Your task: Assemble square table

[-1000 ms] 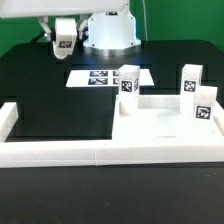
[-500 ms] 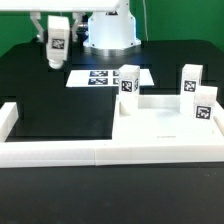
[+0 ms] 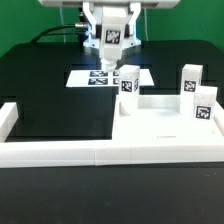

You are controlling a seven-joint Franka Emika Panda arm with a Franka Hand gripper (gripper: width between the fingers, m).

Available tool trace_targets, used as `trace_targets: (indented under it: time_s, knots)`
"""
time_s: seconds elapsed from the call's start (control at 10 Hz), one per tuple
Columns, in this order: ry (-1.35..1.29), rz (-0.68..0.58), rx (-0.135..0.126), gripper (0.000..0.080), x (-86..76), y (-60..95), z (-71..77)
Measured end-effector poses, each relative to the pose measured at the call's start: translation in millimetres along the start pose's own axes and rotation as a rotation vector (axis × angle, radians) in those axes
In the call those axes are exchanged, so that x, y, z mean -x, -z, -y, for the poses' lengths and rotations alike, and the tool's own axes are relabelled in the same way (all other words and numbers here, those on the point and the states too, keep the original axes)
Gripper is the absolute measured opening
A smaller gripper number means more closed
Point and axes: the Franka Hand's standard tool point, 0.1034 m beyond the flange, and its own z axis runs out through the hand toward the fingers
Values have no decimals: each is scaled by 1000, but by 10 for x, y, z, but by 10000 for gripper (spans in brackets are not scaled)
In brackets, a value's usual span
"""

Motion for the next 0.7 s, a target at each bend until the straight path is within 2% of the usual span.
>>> trace_targets:
  time_s: [0.2, 0.4, 0.5, 0.6, 0.7]
  knots:
    - [33, -103, 94, 285, 94, 27, -210]
    - [27, -105, 92, 285, 126, 11, -208]
    - [24, -100, 97, 285, 167, 2, -253]
    - [95, -63, 112, 285, 355, -34, -484]
    - [100, -14, 87, 285, 470, -93, -686]
